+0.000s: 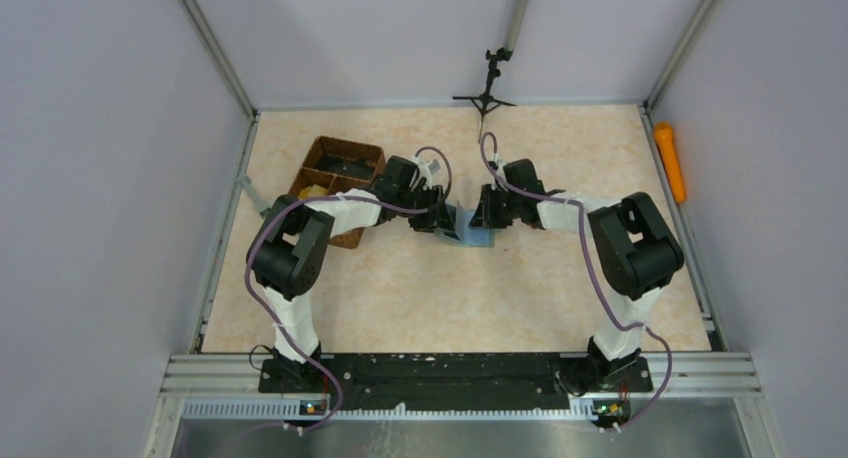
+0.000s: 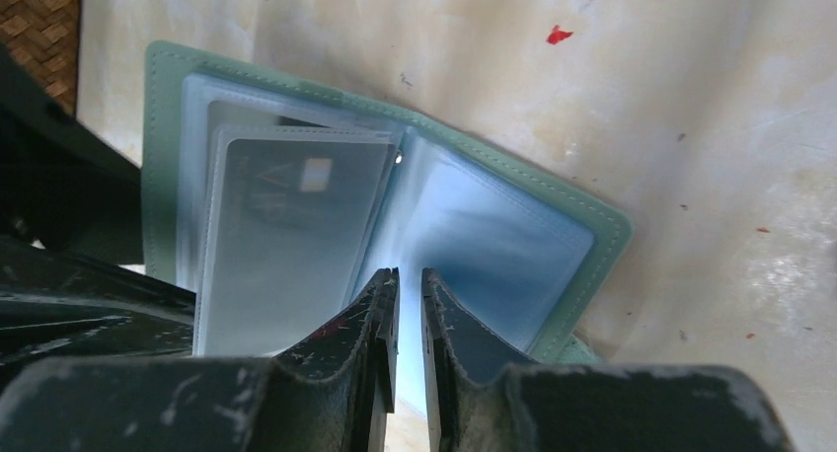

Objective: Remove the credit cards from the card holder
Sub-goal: Remove the credit card from the card holder.

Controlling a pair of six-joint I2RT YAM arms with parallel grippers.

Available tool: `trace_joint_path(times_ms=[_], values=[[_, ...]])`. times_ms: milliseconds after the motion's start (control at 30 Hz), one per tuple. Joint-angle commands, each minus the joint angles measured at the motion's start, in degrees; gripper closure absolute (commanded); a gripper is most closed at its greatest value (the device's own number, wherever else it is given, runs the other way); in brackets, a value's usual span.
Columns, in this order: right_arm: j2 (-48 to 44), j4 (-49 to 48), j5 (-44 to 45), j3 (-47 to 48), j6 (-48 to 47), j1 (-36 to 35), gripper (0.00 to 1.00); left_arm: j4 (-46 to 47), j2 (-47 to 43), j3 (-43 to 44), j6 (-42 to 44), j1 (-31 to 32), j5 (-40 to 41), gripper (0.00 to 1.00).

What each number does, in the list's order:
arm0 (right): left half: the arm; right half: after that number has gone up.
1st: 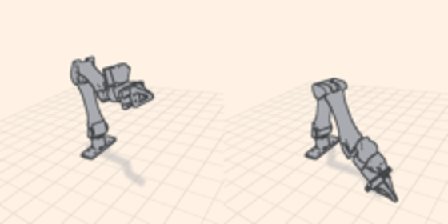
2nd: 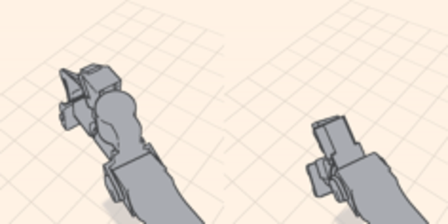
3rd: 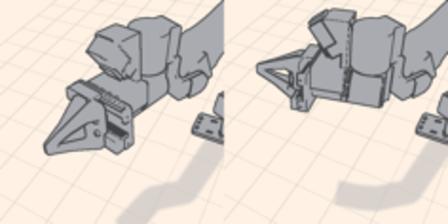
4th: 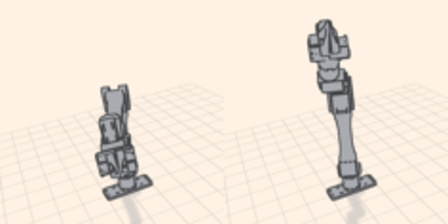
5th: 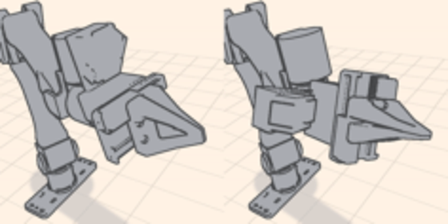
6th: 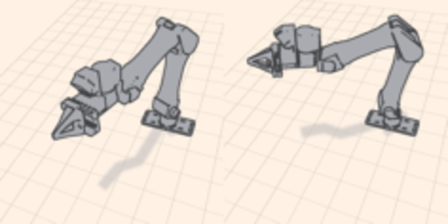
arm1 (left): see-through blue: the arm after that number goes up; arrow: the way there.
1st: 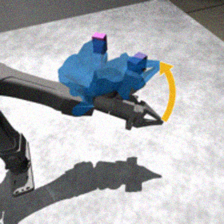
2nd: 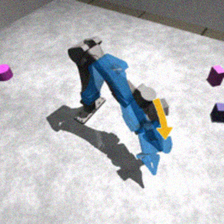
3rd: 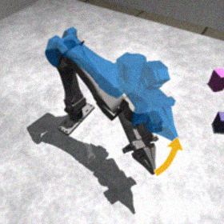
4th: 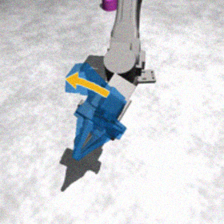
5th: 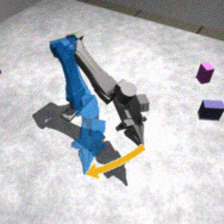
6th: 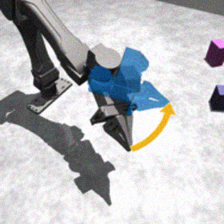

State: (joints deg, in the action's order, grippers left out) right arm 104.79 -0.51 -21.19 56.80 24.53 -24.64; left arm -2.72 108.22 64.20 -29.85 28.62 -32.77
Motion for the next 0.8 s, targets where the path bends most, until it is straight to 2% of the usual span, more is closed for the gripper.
trace_joint_path(times_ms=[0,100,333,367,467,600,767], values=[[1.2,0.9,-1.7,1.3,-1.3,-1.9,0.83,-2.7,2.2,3.6,2.2,1.5,2.5,0.55],[0.8,0.9,-1.4,1.1,-1.3,-2.0,0.83,-4.6,3.5,5.2,3.1,2.4,4.2,0.57],[-1.6,2.5,3.6,0.8,-2.0,-1.9,0.78,-8.4,3.0,6.4,4.7,3.5,10.8,0.89],[-2.6,2.0,4.3,0.2,-2.1,-1.9,0.76,-8.7,2.3,6.1,5.0,3.7,12.3,0.91],[-7.2,-2.1,5.0,-2.8,-1.8,-1.9,0.54,-9.5,0.2,5.4,5.9,4.2,16.0,0.93],[-11.2,-6.6,5.1,-6.3,-1.1,-1.9,0.38,-8.4,-2.3,3.9,6.3,4.6,18.0,0.94],[-13.8,-9.3,6.0,-8.7,0.2,-0.9,0.3,-9.9,-4.0,3.8,7.5,6.0,23.4,0.95]])
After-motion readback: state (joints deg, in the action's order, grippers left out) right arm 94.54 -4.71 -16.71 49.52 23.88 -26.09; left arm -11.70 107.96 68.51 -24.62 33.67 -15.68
